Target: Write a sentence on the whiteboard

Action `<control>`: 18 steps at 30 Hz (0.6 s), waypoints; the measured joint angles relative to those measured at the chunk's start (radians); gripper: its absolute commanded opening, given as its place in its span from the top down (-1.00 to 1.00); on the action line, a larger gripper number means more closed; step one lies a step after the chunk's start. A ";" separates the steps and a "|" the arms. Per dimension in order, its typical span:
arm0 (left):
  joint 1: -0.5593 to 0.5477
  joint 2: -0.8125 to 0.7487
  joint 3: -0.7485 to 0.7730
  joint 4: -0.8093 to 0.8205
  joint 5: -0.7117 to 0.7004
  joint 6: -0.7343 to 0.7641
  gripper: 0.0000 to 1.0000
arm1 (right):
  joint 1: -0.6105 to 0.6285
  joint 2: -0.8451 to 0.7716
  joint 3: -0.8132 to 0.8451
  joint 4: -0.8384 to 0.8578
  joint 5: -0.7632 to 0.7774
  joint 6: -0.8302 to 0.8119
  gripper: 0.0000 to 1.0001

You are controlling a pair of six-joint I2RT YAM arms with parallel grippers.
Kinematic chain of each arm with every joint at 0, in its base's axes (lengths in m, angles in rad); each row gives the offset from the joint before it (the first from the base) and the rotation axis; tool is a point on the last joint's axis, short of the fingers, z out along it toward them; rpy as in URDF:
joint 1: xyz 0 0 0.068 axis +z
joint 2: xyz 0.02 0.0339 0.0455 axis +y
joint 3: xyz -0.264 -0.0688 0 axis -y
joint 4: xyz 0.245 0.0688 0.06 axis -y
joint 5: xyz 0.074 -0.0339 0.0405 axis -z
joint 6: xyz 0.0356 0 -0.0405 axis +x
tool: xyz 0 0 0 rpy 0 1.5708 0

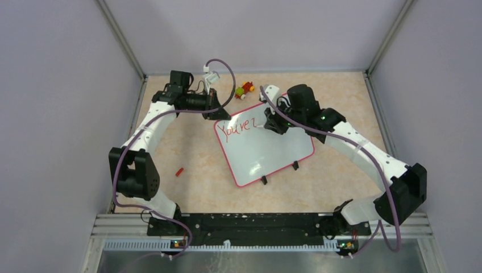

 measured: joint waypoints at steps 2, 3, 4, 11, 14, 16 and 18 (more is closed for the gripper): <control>0.000 0.000 0.000 0.000 0.003 0.000 1.00 | 0.000 -0.002 0.002 -0.007 0.006 -0.005 1.00; 0.000 0.000 0.000 0.000 0.003 0.000 1.00 | 0.000 -0.002 0.006 -0.013 0.009 -0.006 1.00; 0.000 0.000 0.000 0.000 0.004 0.000 1.00 | 0.000 -0.002 0.012 -0.018 0.011 -0.006 1.00; -0.002 0.000 0.000 -0.001 0.007 0.000 1.00 | 0.000 -0.002 0.075 -0.018 0.026 -0.006 1.00; -0.002 0.000 0.000 -0.001 0.007 0.000 1.00 | 0.000 -0.002 0.090 -0.014 0.026 -0.006 1.00; -0.002 0.000 0.000 -0.001 0.007 0.000 1.00 | 0.000 -0.002 0.094 -0.012 0.026 -0.006 1.00; -0.002 0.000 0.000 -0.001 0.007 0.000 1.00 | 0.000 0.000 0.094 -0.012 0.026 -0.006 1.00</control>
